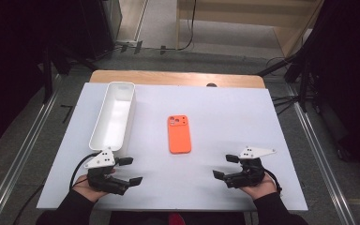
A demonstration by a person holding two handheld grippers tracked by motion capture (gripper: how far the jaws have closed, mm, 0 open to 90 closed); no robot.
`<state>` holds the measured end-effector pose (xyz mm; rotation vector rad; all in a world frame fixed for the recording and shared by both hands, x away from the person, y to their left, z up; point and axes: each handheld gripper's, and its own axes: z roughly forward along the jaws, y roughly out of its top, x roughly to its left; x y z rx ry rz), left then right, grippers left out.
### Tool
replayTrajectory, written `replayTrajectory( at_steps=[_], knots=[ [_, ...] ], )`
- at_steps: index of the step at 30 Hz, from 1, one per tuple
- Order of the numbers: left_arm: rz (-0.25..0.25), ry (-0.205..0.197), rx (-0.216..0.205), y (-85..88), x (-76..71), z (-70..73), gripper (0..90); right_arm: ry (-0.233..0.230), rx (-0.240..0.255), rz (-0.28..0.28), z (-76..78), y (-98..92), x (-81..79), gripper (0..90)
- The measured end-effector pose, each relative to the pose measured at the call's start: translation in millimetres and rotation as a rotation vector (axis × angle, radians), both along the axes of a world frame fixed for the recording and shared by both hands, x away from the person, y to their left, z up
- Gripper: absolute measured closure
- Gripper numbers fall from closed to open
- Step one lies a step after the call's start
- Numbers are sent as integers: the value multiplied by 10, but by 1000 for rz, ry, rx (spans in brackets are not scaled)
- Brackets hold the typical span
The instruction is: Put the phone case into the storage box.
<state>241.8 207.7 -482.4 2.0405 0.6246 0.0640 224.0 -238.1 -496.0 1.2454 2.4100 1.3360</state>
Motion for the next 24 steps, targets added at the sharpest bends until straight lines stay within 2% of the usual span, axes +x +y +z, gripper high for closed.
replayTrajectory(
  at_steps=[8,10,15,24],
  knots=[
    [-9,10,-3,-8,-6,1,190,-3,40,-11,8,-15,44,127],
    [-10,12,-5,-11,-5,2,189,-6,33,-17,18,-6,67,127],
    [7,3,8,-4,1,2,189,14,58,-47,62,25,129,127],
    [10,-4,23,-26,-2,-9,190,-8,59,-46,163,71,212,127]
  ],
)
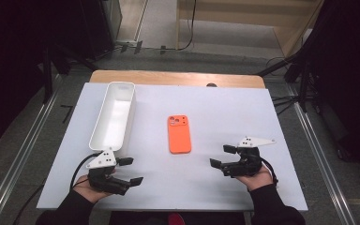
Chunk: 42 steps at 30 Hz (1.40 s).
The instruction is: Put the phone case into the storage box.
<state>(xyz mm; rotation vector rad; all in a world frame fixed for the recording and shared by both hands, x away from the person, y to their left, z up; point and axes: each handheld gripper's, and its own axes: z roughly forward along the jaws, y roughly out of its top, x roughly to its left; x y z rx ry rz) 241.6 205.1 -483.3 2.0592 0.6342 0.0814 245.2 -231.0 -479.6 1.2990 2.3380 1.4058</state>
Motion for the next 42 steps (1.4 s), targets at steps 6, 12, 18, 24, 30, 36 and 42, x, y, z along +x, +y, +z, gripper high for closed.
replayTrajectory(
  at_steps=[6,12,18,24,30,36,42],
  knots=[
    [2,1,1,-5,4,0,191,-4,-11,7,44,68,56,127],
    [0,0,-1,-4,7,-1,191,-20,-13,0,74,113,111,127],
    [-1,4,-2,-1,10,-1,191,-30,-30,-21,108,163,186,127],
    [-4,5,-1,2,8,-2,191,-26,-32,-41,117,216,247,127],
    [-3,5,0,2,10,-5,191,-24,-53,-55,126,298,321,127],
    [-2,7,-1,3,9,-10,191,-10,-52,-69,137,405,410,127],
    [-7,12,-1,-4,15,-16,191,-15,-60,-89,175,475,488,127]
  ],
)
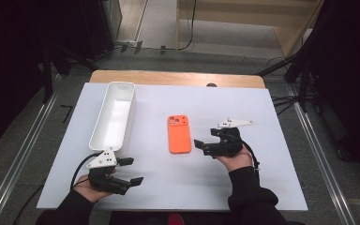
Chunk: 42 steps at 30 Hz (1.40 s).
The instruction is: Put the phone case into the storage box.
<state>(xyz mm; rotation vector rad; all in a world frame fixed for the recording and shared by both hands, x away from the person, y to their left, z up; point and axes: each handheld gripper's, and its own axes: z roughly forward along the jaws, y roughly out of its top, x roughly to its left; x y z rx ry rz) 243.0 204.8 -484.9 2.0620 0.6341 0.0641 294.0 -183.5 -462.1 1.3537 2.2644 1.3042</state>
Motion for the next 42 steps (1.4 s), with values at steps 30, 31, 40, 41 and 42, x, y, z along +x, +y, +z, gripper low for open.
replayTrajectory(
  at_steps=[30,31,40,41,42],
  knots=[
    [-10,-1,-7,-1,7,1,191,19,-23,-60,16,372,326,127],
    [-12,-3,-6,0,7,0,191,13,-18,-61,13,386,338,127],
    [-16,1,6,2,4,-6,191,44,-27,-90,11,557,449,127],
    [-15,3,6,2,2,-6,191,37,-32,-95,6,567,461,127],
    [-15,3,6,2,2,-6,191,37,-32,-95,6,567,461,127]
  ],
)
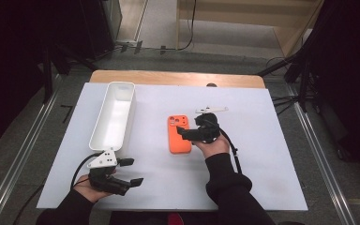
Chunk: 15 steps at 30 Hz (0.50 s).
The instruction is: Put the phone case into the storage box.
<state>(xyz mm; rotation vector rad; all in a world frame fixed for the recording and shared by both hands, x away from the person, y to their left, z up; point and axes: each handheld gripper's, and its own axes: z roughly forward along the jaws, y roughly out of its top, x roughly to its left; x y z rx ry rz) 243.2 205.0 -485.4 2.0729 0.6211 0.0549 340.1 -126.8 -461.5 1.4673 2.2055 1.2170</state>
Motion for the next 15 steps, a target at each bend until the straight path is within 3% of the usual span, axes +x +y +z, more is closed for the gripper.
replayTrajectory(
  at_steps=[4,9,15],
  knots=[
    [-1,-1,-1,4,1,0,191,8,4,-44,-4,40,40,127],
    [-2,-1,2,6,0,1,191,15,-26,-124,-19,67,76,127],
    [-2,-2,0,11,2,4,191,18,-37,-133,-36,141,94,126]
  ],
)
